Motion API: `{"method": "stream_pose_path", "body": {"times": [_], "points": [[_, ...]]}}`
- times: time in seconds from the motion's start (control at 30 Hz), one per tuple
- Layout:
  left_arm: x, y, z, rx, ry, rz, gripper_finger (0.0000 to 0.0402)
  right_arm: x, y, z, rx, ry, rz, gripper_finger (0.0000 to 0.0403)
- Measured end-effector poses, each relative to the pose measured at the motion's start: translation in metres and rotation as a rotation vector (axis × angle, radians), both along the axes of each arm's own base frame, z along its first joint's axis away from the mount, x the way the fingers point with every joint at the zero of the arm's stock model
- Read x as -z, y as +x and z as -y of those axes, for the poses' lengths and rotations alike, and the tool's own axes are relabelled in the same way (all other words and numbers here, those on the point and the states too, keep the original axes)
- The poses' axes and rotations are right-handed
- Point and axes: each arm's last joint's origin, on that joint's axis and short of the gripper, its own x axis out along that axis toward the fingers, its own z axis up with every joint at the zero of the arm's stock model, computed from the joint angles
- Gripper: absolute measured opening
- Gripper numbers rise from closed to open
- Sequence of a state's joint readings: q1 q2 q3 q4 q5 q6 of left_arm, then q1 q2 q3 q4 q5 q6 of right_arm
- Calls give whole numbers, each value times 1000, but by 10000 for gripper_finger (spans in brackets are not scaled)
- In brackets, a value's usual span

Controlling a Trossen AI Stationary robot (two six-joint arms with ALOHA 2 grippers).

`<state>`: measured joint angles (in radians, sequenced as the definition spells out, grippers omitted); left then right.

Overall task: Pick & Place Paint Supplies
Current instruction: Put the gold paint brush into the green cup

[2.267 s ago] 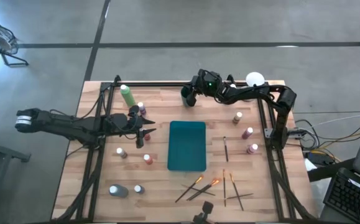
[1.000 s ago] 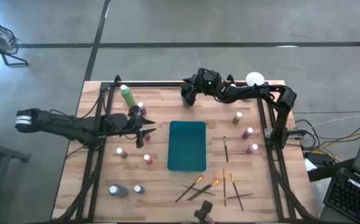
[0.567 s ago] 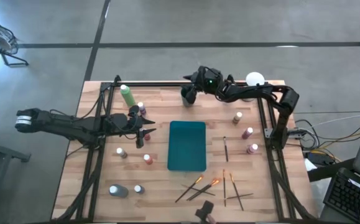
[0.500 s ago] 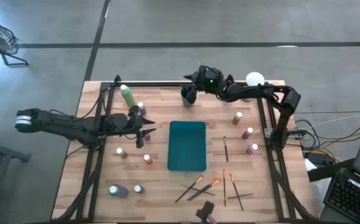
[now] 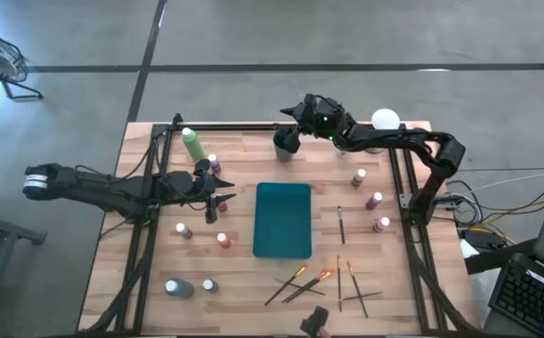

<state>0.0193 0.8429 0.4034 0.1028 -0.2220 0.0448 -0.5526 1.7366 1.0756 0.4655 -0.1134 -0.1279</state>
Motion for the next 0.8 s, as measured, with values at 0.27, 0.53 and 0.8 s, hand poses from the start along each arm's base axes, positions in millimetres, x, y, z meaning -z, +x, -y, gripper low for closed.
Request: {"method": "stream_pose_path", "body": {"times": [0.27,0.53,0.8], "points": [[0,0,0,0,0,0,145,-18,-6,-5,-4,-28,41,217],[0,0,0,0,0,0,145,-50,-10,-28,-55,-82,116,190],[0,0,0,0,0,0,145,-83,-15,-68,-263,-107,210,143]]}}
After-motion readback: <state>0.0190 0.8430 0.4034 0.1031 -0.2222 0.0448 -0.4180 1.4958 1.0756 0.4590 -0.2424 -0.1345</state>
